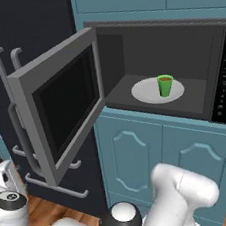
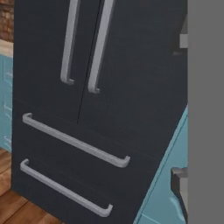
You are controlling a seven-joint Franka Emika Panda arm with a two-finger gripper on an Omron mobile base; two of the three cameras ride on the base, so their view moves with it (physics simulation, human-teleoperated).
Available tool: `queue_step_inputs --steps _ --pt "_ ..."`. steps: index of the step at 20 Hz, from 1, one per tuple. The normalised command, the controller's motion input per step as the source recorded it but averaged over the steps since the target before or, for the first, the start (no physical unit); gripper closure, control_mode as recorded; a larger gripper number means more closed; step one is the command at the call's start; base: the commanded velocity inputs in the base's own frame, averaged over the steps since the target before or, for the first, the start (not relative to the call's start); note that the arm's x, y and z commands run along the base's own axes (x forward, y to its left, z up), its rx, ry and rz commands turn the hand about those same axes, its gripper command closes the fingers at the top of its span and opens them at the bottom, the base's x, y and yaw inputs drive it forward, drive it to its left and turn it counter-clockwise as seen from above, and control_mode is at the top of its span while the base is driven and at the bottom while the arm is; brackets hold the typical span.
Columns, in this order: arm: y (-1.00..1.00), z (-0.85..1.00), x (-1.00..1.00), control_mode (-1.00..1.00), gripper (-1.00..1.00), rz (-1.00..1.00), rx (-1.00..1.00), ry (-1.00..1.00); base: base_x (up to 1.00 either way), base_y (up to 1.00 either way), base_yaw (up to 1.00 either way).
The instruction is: Place the microwavable item in the microwave. Then, close the microwave door and press the start button.
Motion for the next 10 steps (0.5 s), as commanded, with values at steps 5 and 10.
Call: queue_step_inputs --steps 5,10 --pt "-0.38 -0.21 0.24 -1.00 -1.00 -0.10 -0.03 0.01 0.00 0.00 0.00" --pt "-1.00 0.02 -0.06 -1.00 -1.00 -0.31 0.02 0.00 0.00 0.00 0.00"
